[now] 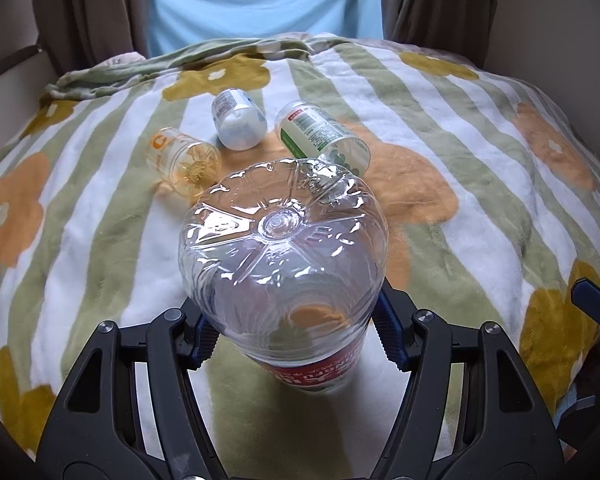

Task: Flip cup upside down
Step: 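Rotate the bottle with the left gripper, cap upward, and lower it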

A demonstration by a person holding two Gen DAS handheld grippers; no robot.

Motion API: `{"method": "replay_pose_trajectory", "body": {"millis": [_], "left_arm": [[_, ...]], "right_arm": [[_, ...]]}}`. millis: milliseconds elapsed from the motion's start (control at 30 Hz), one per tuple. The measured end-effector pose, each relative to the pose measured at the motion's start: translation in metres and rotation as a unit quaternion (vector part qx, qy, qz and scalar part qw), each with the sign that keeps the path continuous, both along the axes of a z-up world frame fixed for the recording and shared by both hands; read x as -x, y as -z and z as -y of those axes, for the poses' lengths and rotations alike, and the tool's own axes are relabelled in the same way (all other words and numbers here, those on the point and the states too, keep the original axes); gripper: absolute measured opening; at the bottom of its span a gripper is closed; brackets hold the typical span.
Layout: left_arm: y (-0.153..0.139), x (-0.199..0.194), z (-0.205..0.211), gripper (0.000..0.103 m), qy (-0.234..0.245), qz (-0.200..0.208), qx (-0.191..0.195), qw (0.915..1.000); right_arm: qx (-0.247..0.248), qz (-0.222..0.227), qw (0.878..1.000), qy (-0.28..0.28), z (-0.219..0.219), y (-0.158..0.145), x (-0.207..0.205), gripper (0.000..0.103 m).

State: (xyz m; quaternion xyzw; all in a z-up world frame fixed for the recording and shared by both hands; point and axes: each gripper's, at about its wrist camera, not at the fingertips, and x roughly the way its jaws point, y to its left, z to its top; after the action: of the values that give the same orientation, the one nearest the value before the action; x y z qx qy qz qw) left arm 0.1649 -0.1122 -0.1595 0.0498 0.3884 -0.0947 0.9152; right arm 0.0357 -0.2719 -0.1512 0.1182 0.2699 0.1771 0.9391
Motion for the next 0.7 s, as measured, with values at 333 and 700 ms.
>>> {"method": "replay_pose_trajectory", "body": {"millis": [333,700], "left_arm": [[-0.010,0.002,-0.011,0.101,-0.017,0.009,0.022,0.9996],[-0.046,0.013,-0.018,0.101,-0.001,0.024,0.049,0.9985]], "right_arm": [[0.001,-0.002,1.000,-0.001,-0.003,0.000,-0.001,0.103],[0.027,0.006,1.000,0.011,-0.008,-0.019,0.008,0.103]]}}
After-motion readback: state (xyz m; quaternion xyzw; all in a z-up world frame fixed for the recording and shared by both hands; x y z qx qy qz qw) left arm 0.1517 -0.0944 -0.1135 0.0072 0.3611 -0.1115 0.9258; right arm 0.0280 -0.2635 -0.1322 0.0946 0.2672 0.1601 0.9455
